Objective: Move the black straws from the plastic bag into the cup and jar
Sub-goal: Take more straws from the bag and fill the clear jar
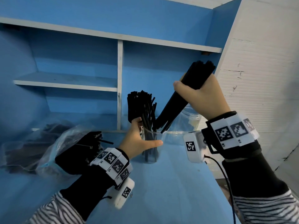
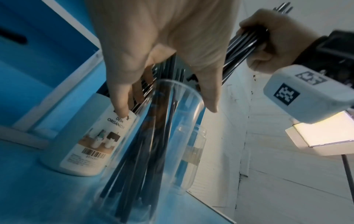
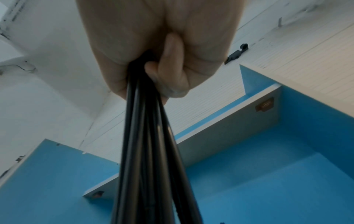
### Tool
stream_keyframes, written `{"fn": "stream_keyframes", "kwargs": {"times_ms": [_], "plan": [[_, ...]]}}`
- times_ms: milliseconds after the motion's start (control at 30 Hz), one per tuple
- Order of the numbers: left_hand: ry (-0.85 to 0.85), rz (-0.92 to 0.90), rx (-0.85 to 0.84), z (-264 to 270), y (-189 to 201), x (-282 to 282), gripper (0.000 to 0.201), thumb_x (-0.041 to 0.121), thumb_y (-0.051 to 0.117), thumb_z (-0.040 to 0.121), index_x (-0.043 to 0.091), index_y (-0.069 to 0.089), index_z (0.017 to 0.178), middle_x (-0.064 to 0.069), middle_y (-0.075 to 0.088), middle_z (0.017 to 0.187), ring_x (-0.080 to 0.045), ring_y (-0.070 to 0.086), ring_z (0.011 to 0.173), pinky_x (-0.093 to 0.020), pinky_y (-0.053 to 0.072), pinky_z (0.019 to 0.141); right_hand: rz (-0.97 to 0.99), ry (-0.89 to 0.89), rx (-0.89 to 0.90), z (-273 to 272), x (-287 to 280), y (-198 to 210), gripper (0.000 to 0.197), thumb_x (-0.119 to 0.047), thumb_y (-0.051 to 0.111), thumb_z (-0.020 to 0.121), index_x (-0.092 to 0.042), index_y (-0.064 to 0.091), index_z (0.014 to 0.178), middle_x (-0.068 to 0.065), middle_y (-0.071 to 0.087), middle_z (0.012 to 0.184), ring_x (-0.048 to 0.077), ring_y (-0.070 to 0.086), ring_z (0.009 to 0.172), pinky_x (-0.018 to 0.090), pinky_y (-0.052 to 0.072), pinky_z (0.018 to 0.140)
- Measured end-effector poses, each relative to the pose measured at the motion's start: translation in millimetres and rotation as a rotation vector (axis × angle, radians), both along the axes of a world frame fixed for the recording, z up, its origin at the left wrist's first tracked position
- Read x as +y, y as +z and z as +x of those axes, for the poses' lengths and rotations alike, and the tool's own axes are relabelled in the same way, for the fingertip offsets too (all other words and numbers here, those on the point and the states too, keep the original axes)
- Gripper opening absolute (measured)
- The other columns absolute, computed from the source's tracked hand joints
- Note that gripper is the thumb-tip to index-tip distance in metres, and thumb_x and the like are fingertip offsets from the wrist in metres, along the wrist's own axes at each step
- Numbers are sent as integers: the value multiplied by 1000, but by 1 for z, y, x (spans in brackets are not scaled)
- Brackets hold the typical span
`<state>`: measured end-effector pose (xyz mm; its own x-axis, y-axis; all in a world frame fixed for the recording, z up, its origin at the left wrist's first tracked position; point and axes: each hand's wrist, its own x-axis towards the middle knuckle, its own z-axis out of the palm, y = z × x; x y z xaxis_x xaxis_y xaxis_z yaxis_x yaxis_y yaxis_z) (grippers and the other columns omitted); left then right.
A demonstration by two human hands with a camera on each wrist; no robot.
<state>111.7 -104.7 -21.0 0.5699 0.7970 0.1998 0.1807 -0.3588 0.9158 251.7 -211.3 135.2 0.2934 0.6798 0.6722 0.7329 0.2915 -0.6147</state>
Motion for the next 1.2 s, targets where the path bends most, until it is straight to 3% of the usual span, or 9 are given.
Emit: {"fn": "stream_keyframes", "kwargs": {"times_ms": [133, 233, 433, 533, 667, 767, 900, 1067, 1200], "plan": [[12, 8, 17, 13, -1, 7, 74, 40, 89, 61, 28, 44, 119, 18, 58, 110, -2, 56, 106, -25, 45, 90, -22, -71, -3, 5, 10, 6, 36, -17, 63, 79, 14, 46, 70, 27, 44, 65, 18, 41, 57, 24, 35, 51], [19, -6, 59, 14, -3, 12, 79, 47, 90, 53, 32, 44, 116, 18, 58, 110, 2, 55, 102, -27, 47, 87, -68, -89, -26, 4, 24, 1, 33, -14, 63, 79, -4, 39, 60, 10, 35, 58, 14, 33, 51, 20, 28, 45], [5, 7, 67, 14, -5, 17, 84, 44, 91, 53, 27, 45, 121, 17, 59, 111, -2, 58, 105, -30, 52, 90, -425, -53, -42, 2, 58, -46, 40, -20, 66, 79, -15, 36, 54, -3, 41, 51, 9, 39, 43, 18, 33, 41], [-5, 6, 62, 14, -6, 18, 87, 47, 90, 52, 27, 44, 123, 15, 59, 116, -5, 57, 108, -34, 52, 92, -578, -72, -102, 4, 62, -69, 32, -31, 67, 81, -16, 48, 61, -2, 53, 59, 11, 52, 52, 18, 39, 46], [-13, -23, 53, 15, -9, 19, 97, 61, 84, 41, 28, 44, 123, 14, 60, 117, -6, 59, 109, -38, 53, 93, -614, -2, -17, 9, 56, -80, 27, -42, 72, 80, -17, 66, 88, -1, 69, 76, 3, 58, 45, 19, 49, 48], [-12, -22, 50, 14, -9, 17, 98, 61, 83, 41, 28, 43, 124, 15, 59, 117, -5, 58, 109, -38, 52, 94, -546, -42, -18, 11, 51, -79, 44, -49, 76, 74, -15, 62, 97, 0, 69, 86, 12, 67, 64, 30, 58, 64], [-12, -12, 59, 13, -8, 14, 98, 61, 82, 42, 30, 41, 126, 17, 57, 119, -4, 57, 111, -36, 51, 97, -284, -90, -182, 5, 48, -76, 43, -46, 71, 80, -21, 57, 113, -7, 60, 99, 0, 51, 78, 14, 42, 70], [-17, -29, 31, 14, -9, 11, 99, 61, 81, 44, 28, 41, 127, 14, 58, 120, -6, 57, 112, -39, 51, 97, -282, -5, -420, -2, 55, -79, 43, -33, 48, 99, -18, 48, 139, -3, 48, 144, 15, 42, 133, 27, 32, 111], [-42, -60, 9, 14, -13, 6, 99, 60, 83, 47, 30, 38, 131, 13, 57, 123, -9, 57, 114, -41, 50, 97, -373, -47, -445, -4, 53, -84, 43, -40, 37, 101, -24, 47, 140, -2, 56, 137, 18, 53, 125, 39, 45, 100]]}}
